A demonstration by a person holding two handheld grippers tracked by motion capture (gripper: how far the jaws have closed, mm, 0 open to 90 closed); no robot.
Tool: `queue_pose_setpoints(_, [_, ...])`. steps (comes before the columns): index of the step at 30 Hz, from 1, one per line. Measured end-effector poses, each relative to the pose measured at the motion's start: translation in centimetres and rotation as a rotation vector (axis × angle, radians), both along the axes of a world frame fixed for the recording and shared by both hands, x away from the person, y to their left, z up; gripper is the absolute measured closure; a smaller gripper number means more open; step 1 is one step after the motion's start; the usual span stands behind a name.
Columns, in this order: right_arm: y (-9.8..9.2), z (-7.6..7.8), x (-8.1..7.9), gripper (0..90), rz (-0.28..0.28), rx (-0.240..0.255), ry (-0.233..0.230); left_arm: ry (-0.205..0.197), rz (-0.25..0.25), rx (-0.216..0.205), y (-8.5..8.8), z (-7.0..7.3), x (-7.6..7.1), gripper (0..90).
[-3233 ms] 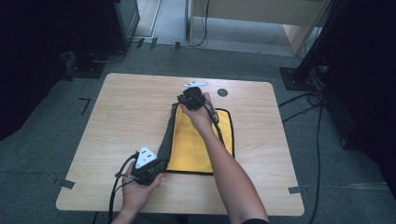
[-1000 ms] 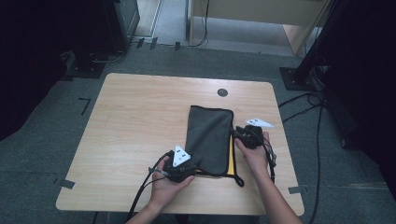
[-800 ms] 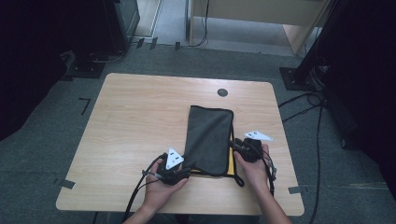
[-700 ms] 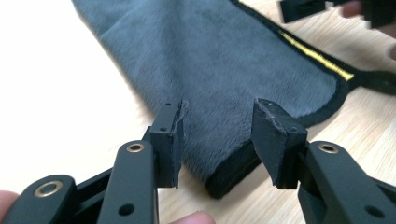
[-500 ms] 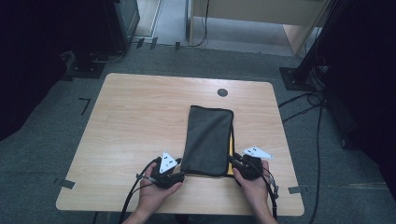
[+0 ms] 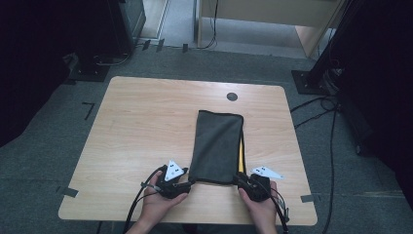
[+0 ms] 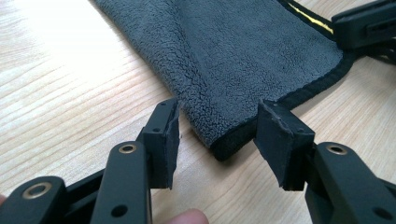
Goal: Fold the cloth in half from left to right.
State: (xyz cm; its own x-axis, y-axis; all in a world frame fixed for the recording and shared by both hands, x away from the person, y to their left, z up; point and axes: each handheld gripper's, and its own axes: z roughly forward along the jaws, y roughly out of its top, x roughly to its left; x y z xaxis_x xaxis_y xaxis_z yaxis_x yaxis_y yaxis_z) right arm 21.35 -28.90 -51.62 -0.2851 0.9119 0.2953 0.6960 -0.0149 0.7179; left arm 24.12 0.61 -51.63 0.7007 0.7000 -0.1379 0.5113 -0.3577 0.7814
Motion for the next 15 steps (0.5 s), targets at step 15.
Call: queue_pose_setpoints(15, [0.31,-0.33,-0.03,73.0,-0.027,-0.026,-0.007,-0.010,0.000,-0.001,-0.03,0.01,-0.07,49.6])
